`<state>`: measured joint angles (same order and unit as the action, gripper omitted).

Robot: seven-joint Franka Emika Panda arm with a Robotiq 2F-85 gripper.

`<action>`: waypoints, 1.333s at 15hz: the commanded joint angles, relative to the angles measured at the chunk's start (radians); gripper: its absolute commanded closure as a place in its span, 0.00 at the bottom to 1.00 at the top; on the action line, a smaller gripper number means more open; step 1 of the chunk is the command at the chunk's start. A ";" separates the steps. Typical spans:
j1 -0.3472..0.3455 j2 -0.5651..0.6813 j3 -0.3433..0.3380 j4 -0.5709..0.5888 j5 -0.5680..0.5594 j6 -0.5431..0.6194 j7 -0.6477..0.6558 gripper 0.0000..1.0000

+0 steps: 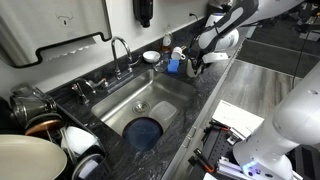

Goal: Put the white cup in the sink

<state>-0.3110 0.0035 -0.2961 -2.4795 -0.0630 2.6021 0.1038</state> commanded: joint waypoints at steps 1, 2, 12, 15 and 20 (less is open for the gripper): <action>0.002 0.039 -0.003 0.029 0.026 0.014 -0.026 0.85; 0.002 0.041 -0.003 0.032 0.024 0.014 -0.024 0.91; 0.042 0.007 0.027 0.019 -0.084 0.022 0.053 0.96; 0.079 0.002 0.056 0.028 -0.158 0.014 0.091 0.96; 0.129 0.012 0.100 0.047 -0.146 0.020 0.070 0.96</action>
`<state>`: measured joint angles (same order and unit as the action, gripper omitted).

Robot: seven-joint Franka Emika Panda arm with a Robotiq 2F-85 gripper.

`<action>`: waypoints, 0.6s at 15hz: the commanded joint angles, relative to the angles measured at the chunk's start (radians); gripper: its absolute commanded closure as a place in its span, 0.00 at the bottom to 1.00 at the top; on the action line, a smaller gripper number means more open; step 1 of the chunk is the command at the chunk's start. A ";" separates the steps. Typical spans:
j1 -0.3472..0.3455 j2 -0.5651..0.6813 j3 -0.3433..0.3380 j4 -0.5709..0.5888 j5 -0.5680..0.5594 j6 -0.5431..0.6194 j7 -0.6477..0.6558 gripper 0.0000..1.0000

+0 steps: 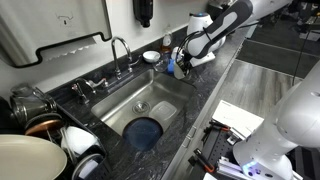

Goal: Put the white cup in the sink

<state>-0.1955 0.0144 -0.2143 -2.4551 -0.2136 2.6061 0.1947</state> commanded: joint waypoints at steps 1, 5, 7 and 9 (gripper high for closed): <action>0.021 0.008 0.025 0.029 0.017 0.017 -0.031 0.96; 0.043 0.027 0.049 0.049 0.103 0.022 -0.112 0.96; 0.052 0.052 0.060 0.068 0.143 0.012 -0.149 0.96; 0.056 0.090 0.069 0.093 0.175 0.001 -0.168 0.96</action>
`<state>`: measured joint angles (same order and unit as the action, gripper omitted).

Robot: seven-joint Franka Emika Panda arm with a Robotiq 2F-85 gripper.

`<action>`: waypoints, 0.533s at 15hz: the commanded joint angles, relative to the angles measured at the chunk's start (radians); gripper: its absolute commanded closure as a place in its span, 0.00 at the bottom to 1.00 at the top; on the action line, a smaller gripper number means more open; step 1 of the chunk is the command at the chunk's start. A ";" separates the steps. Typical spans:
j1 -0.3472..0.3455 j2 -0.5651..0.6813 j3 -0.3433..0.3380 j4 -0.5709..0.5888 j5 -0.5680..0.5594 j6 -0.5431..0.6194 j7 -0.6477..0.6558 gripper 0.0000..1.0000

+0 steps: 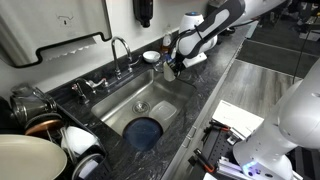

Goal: Put the white cup in the sink

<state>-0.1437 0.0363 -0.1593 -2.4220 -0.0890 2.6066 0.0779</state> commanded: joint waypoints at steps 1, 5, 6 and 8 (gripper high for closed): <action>0.007 0.092 0.015 0.074 0.055 -0.005 -0.050 0.96; 0.006 0.211 0.026 0.139 0.068 -0.014 -0.060 0.96; 0.004 0.242 0.030 0.156 0.073 -0.015 -0.067 0.96; -0.004 0.295 0.044 0.187 0.090 -0.021 -0.091 0.96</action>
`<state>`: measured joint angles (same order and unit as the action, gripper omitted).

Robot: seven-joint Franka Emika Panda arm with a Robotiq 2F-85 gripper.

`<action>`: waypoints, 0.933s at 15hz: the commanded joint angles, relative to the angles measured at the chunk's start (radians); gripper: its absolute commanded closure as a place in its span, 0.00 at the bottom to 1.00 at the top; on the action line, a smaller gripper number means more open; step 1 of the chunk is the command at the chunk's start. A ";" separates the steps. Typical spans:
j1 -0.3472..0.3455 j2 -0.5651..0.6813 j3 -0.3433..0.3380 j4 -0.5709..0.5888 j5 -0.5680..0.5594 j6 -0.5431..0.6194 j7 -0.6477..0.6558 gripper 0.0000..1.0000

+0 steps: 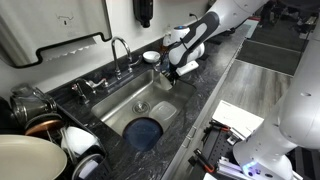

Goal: Put the white cup in the sink

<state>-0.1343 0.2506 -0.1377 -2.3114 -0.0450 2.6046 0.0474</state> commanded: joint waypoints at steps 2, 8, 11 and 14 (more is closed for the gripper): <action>-0.014 0.124 0.033 0.103 0.056 -0.022 -0.076 0.96; -0.013 0.218 0.040 0.166 0.047 -0.035 -0.073 0.96; -0.014 0.219 0.036 0.170 0.043 -0.041 -0.070 0.56; -0.015 0.191 0.030 0.157 0.041 -0.066 -0.066 0.36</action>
<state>-0.1384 0.4649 -0.1084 -2.1589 -0.0137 2.5862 0.0054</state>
